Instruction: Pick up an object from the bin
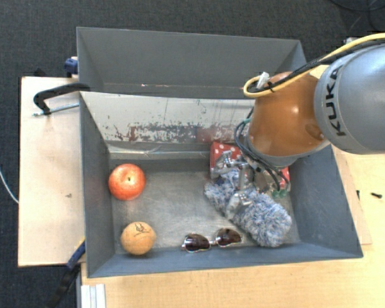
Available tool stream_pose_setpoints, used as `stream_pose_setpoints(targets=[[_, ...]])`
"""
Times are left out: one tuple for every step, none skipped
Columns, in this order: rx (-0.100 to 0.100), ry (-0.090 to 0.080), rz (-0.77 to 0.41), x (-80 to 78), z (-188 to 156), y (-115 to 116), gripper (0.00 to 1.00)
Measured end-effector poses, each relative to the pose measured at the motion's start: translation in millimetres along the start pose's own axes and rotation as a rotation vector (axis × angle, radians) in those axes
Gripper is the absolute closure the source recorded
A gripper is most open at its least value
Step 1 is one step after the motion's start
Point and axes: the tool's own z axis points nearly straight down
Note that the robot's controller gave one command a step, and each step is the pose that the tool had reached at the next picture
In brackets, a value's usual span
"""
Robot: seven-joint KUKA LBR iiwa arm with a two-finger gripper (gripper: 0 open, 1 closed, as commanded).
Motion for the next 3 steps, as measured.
stream_pose_setpoints(targets=[[-0.003,-0.004,-0.042,-33.5,54,-15,1.0],[-0.003,-0.004,-0.042,-33.5,54,-15,1.0],[0.002,-0.01,-0.03,-17.9,-95,-21,1.0]])
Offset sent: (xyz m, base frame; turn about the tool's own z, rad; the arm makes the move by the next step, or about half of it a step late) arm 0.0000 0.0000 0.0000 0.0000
